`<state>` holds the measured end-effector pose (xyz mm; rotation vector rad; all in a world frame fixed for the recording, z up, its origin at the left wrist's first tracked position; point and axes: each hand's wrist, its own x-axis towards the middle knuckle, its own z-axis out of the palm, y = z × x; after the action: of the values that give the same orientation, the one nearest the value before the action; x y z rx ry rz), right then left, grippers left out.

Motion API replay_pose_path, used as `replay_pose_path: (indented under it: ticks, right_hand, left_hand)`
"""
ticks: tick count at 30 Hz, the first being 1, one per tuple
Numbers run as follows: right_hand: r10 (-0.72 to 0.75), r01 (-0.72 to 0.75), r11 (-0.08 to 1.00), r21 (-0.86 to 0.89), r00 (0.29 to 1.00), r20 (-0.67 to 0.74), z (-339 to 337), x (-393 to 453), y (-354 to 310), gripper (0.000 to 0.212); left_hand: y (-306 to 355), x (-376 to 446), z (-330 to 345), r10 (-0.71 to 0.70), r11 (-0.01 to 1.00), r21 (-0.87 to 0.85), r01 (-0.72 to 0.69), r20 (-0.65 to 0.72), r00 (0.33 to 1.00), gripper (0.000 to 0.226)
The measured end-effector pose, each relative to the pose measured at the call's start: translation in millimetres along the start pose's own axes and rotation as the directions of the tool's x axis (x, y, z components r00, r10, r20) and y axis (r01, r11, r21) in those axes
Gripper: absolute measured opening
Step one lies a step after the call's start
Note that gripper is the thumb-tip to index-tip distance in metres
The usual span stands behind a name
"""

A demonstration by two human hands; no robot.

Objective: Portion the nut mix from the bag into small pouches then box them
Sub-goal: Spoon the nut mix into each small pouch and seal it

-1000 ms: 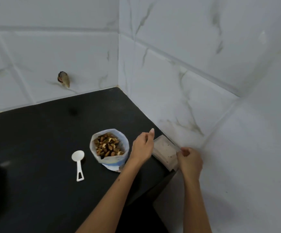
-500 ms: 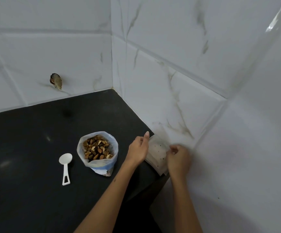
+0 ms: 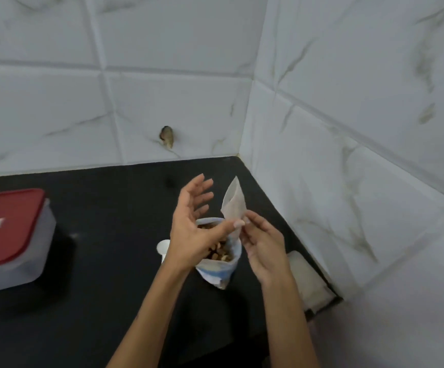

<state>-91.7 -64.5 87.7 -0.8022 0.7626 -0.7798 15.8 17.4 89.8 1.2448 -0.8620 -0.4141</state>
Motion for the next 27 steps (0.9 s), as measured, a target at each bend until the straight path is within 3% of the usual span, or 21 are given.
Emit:
replay_pose_path:
  ticks: [4,8,12,15,17,19,27]
  right_hand:
    - [0.158,-0.152,0.987,-0.044,0.969,0.188,38,0,31,0.016]
    - [0.181,-0.116,0.955,-0.272,0.957,0.227,64,4,55,0.022]
    - [-0.118,0.123,0.948,-0.292,0.992,0.034,93,-2,56,0.018]
    - [-0.291,0.322,0.904,-0.279,0.945,0.149,116,-12,43,0.008]
    - [-0.293,0.404,0.829,-0.386,0.902,0.317,126,-17,41,0.015]
    - [-0.272,0.480,0.663,-0.574,0.869,0.413,132,-20,46,0.018]
    - [-0.196,0.468,0.290,-0.835,0.883,0.427,135,-16,49,0.026]
  left_hand:
    - [-4,-7,-35,-0.072,0.997,0.037,0.071,0.039,0.997,0.092]
    - [0,-9,-66,-0.024,0.992,0.124,0.030,-0.049,0.998,0.073]
    - [-1,-6,-97,0.036,0.920,0.393,0.011,-0.112,0.993,0.070]
    - [-6,-2,-117,0.041,0.842,0.539,0.014,-0.090,0.995,0.074]
    - [-8,0,-126,0.031,0.816,0.578,0.020,-0.078,0.996,0.073]
    - [-9,2,-131,0.044,0.812,0.584,0.007,-0.073,0.996,0.066]
    - [-17,6,-141,0.104,0.778,0.623,-0.081,0.000,0.995,0.052]
